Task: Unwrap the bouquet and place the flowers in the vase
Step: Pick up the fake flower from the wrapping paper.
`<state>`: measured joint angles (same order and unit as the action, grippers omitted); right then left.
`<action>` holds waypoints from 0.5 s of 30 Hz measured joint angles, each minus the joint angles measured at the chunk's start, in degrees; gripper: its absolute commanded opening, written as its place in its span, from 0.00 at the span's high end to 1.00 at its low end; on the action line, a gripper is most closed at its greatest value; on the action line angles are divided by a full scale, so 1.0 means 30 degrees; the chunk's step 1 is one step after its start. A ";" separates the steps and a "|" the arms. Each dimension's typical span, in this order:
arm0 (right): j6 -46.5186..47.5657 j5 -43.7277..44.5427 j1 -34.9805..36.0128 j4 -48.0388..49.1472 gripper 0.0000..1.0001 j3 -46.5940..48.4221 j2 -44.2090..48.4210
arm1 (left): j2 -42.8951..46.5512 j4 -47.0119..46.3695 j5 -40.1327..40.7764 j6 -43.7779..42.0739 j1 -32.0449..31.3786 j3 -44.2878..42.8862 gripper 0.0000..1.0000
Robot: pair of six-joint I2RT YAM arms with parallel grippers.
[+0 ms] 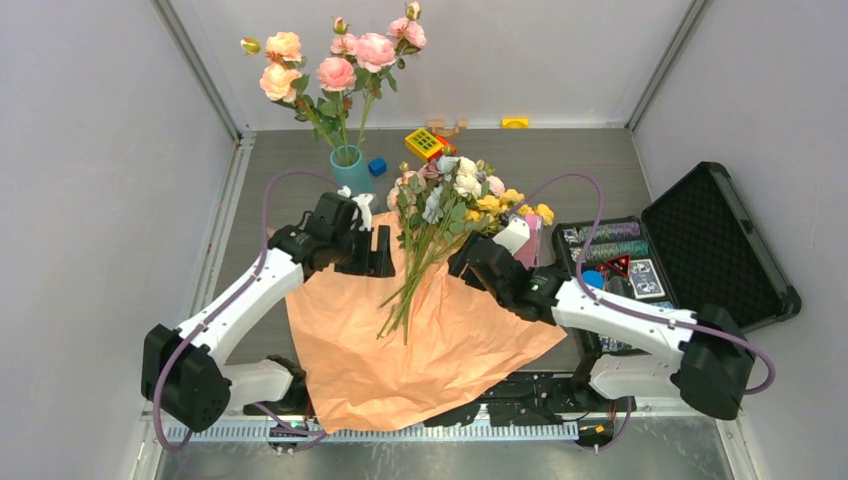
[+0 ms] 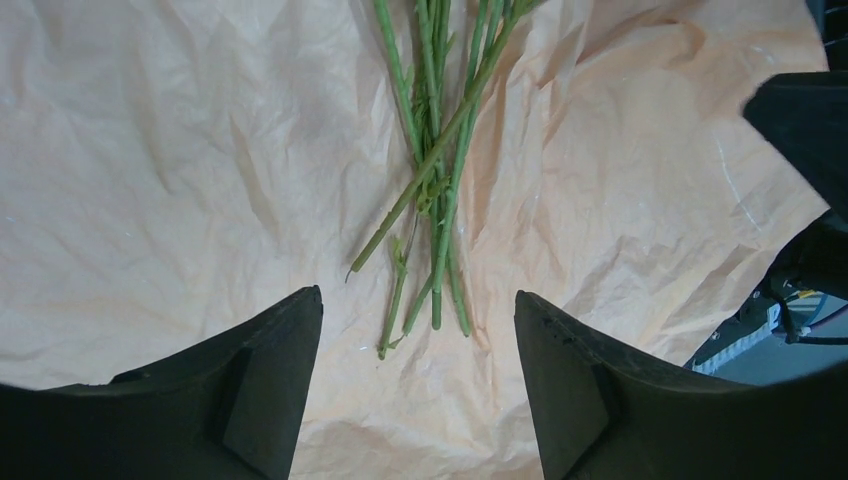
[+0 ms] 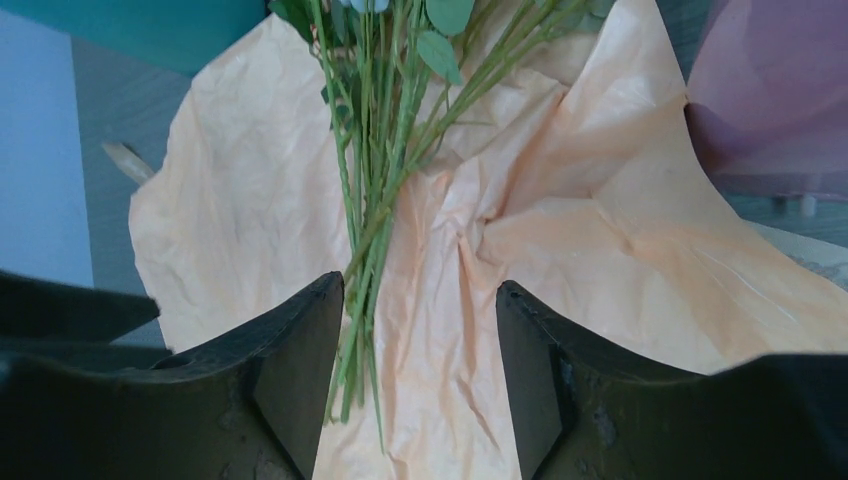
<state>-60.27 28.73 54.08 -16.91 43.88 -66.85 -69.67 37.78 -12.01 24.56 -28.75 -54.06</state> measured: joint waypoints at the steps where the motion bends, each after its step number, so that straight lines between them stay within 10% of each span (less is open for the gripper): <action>1: -0.0240 0.0284 -0.0073 0.0561 0.41 0.0000 -0.0481 | 0.0000 0.0270 0.0051 -0.0386 0.0000 -0.0444 0.27; 15: -0.3475 0.3060 -0.0488 0.5413 0.45 0.0182 -0.5974 | -0.0022 0.1319 0.1377 -0.3767 0.0590 -0.1428 0.27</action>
<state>-70.70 37.91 52.62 -0.67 44.42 -84.77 -69.73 41.74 -7.88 13.26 -26.98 -58.35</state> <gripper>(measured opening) 0.556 0.733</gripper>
